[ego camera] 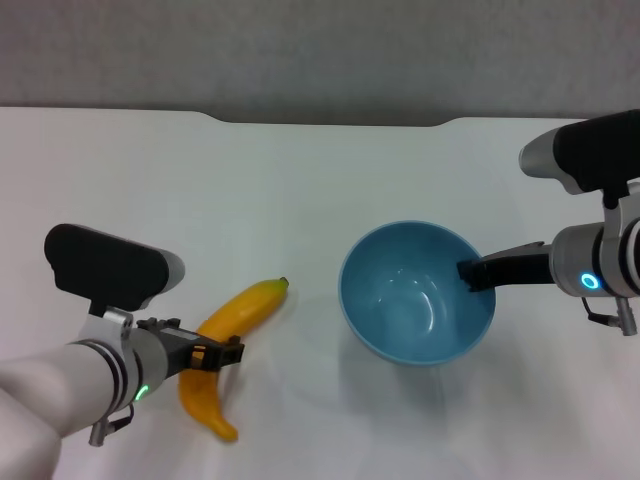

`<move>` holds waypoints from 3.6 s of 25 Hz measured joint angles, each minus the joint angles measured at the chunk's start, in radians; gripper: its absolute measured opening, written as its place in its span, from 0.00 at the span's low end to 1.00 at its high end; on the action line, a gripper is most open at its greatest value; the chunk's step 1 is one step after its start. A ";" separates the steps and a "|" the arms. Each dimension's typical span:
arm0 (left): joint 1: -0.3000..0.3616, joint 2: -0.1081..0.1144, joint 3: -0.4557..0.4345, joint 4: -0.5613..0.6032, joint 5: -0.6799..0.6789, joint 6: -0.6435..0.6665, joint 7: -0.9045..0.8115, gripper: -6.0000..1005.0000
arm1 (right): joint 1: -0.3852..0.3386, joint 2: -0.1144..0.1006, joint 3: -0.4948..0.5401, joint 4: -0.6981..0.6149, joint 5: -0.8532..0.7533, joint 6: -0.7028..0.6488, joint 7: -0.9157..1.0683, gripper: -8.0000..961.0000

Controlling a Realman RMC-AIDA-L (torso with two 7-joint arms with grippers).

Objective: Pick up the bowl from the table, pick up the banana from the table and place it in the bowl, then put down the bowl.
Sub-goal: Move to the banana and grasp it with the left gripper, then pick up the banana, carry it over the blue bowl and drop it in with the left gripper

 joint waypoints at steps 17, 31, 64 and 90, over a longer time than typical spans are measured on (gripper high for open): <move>-0.005 -0.001 -0.013 0.015 -0.005 0.018 0.000 0.82 | -0.008 0.001 -0.005 0.012 0.001 -0.012 -0.002 0.04; -0.015 -0.002 -0.018 0.039 -0.009 0.017 0.000 0.81 | -0.010 0.000 -0.005 0.016 0.002 -0.014 -0.002 0.04; 0.238 0.003 -0.129 -0.538 0.044 0.088 0.000 0.53 | -0.006 0.003 -0.065 -0.051 0.085 -0.068 -0.004 0.04; 0.154 0.001 0.022 -0.552 -0.063 0.011 0.000 0.54 | 0.115 0.002 -0.173 -0.054 0.263 -0.136 -0.006 0.04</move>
